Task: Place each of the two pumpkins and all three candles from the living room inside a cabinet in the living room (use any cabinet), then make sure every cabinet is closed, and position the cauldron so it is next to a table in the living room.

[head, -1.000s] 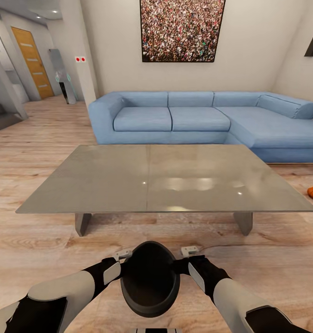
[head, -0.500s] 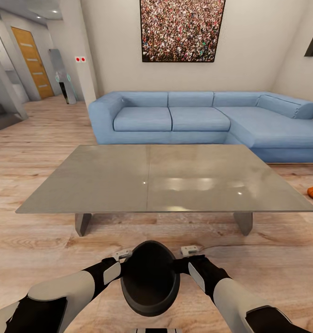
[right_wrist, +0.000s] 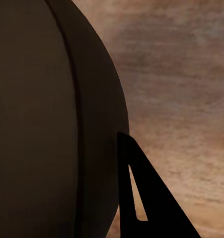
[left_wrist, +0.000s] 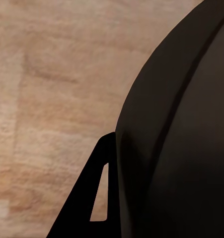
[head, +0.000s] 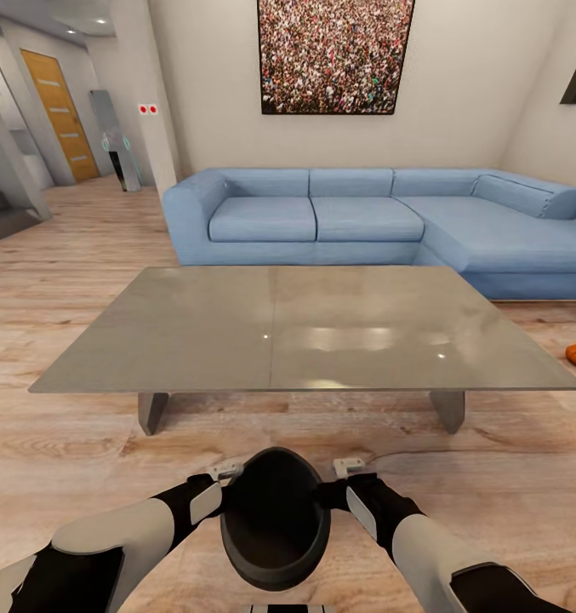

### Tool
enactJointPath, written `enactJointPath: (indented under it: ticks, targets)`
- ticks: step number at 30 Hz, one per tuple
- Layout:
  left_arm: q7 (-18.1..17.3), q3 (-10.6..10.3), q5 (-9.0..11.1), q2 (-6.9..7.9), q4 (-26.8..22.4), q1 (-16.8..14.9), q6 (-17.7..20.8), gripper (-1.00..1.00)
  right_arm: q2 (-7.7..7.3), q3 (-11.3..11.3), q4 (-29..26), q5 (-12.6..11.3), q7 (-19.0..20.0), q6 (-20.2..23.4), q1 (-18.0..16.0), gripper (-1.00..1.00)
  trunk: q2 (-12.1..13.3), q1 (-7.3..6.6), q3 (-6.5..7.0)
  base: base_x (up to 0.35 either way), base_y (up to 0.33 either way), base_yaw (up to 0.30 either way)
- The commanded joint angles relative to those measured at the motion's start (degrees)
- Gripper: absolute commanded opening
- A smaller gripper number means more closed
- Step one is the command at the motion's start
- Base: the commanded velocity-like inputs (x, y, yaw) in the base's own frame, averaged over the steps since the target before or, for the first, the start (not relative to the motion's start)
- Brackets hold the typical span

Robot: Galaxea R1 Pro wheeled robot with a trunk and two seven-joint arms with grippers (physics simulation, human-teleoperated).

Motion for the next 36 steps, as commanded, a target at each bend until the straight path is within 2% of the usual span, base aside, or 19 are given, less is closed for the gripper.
enactJointPath:
  ticks: [1, 9, 10, 11, 32, 36]
  targets:
    - [-0.2, 1.4, -0.5, 0.02, -0.1, 0.0, -4.3, -1.0, -0.54, -0.1, 0.6, 1.2, -5.5, 0.0, 0.0, -1.0, 0.0, -0.01, 0.01, 0.0, 0.0, 0.0]
    - [-0.1, 1.4, -0.4, 0.02, 0.0, 0.1, -4.3, -1.0, -0.6, -0.1, 0.6, 1.3, -5.8, -0.1, 0.0, -1.0, 0.0, -0.01, 0.01, 0.0, 0.0, 0.0]
    - [-0.1, 1.4, -0.4, 0.02, 0.0, 0.1, -4.3, -1.0, -0.61, -0.1, 0.6, 1.3, -6.0, -0.1, 0.0, 1.0, 0.0, -0.01, 0.01, 0.0, 0.0, 0.0]
    - [-0.1, 1.4, -0.4, 0.02, 0.0, 0.1, -4.3, 1.0, -0.62, -0.1, 0.6, 1.3, -6.8, -0.2, 0.0, 1.0, 0.0, -0.01, 0.01, 0.0, 0.0, 0.0]
    - [-0.2, 1.4, -0.4, 0.03, -0.1, 0.1, -4.5, 1.0, -0.9, -0.1, 0.4, 1.4, -7.6, -0.2, 0.0, 1.0, 0.0, -0.01, 0.01, 0.0, 0.0, 0.0]
    - [-0.2, 1.4, -0.4, 0.18, -0.3, 0.0, -7.7, 1.0, -1.04, -0.1, -0.6, 1.5, -7.3, -1.1, 0.0, 1.0, 0.0, -0.01, 0.01, 0.0, 0.0, 0.0]
